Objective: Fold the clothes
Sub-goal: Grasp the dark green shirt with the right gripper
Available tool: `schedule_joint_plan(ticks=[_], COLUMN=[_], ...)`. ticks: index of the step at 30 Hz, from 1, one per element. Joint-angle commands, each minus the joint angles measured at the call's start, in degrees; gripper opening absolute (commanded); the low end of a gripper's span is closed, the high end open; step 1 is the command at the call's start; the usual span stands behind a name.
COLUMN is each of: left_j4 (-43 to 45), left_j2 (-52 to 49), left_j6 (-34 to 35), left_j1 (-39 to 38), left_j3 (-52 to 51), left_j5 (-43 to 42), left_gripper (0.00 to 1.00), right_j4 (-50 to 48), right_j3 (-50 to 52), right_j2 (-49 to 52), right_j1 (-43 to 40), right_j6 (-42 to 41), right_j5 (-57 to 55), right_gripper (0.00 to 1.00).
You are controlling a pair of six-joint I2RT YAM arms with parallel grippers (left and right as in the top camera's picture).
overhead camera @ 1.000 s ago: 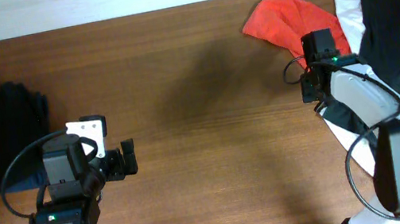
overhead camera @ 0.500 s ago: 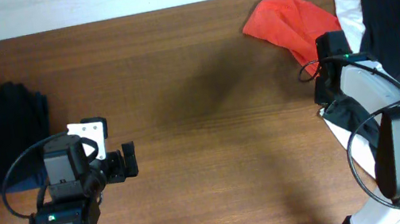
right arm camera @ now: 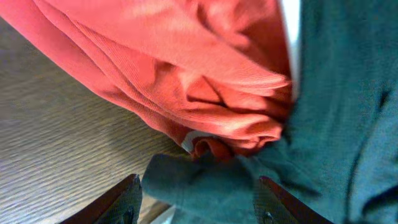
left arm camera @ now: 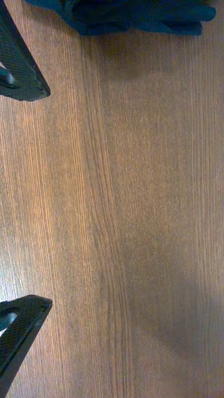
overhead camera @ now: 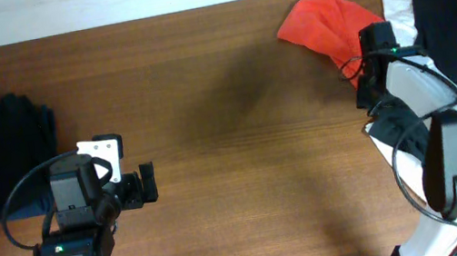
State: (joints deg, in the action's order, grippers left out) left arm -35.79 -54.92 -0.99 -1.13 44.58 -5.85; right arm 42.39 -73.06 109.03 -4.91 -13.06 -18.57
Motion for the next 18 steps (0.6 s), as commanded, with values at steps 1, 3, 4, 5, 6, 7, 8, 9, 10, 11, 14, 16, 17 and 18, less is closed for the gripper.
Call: schedule_joint_plan(ticks=[1, 3, 4, 5, 6, 7, 8, 9, 10, 11, 14, 16, 17, 18], left_j4=[0.1, 0.1, 0.1, 0.1, 0.1, 0.1, 0.1, 0.1, 0.1, 0.1, 0.1, 0.1, 0.1, 0.1], left_j2=[0.0, 0.0, 0.0, 0.0, 0.0, 0.0, 0.0, 0.0, 0.0, 0.0, 0.0, 0.0, 0.0, 0.0], left_j6=[0.3, 0.3, 0.3, 0.3, 0.3, 0.3, 0.3, 0.3, 0.3, 0.3, 0.3, 0.3, 0.3, 0.3], left_j1=[-0.2, -0.2, -0.2, -0.2, -0.2, -0.2, -0.2, -0.2, -0.2, -0.2, -0.2, -0.2, -0.2, -0.2], left_j3=[1.0, 1.0, 1.0, 1.0, 1.0, 1.0, 1.0, 1.0, 1.0, 1.0, 1.0, 1.0, 1.0, 1.0], left_j5=[-1.0, -1.0, -1.0, -1.0, -1.0, -1.0, -1.0, -1.0, -1.0, -1.0, -1.0, -1.0, -1.0, -1.0], left_gripper=[0.99, 0.99, 0.99, 0.99, 0.99, 0.99, 0.99, 0.99, 0.99, 0.99, 0.99, 0.99, 0.99, 0.99], right_j4=[0.0, 0.3, 0.7, 1.6, 2.5, 3.6, 4.5, 6.3, 9.9, 12.1, 20.7, 23.2, 24.5, 25.2], right_j3=[0.2, 0.1, 0.1, 0.0, -0.3, -1.0, -1.6, -3.1, -6.8, -8.9, -18.6, -23.8, -26.3, -27.8], right_j2=[1.9, 1.9, 1.9, 1.9, 1.7, 1.4, 1.1, 0.2, -1.7, -2.7, -6.1, -8.5, -9.9, -11.1], right_j1=[-0.1, -0.1, -0.1, -0.1, -0.1, -0.1, -0.1, -0.1, -0.1, -0.1, -0.1, -0.1, -0.1, -0.1], right_j6=[-0.1, -0.1, -0.1, -0.1, -0.1, -0.2, -0.3, -1.0, -1.0, -1.0, -1.0, -1.0, -1.0, -1.0], right_j5=[-0.1, -0.2, -0.2, -0.2, -0.2, -0.7, -1.3, -2.8, -3.3, -3.3, -3.3, -2.4, -0.7, 0.1], right_gripper=[0.52, 0.04, 0.04, 0.04, 0.04, 0.04, 0.04, 0.04, 0.04, 0.04, 0.04, 0.04, 0.04, 0.04])
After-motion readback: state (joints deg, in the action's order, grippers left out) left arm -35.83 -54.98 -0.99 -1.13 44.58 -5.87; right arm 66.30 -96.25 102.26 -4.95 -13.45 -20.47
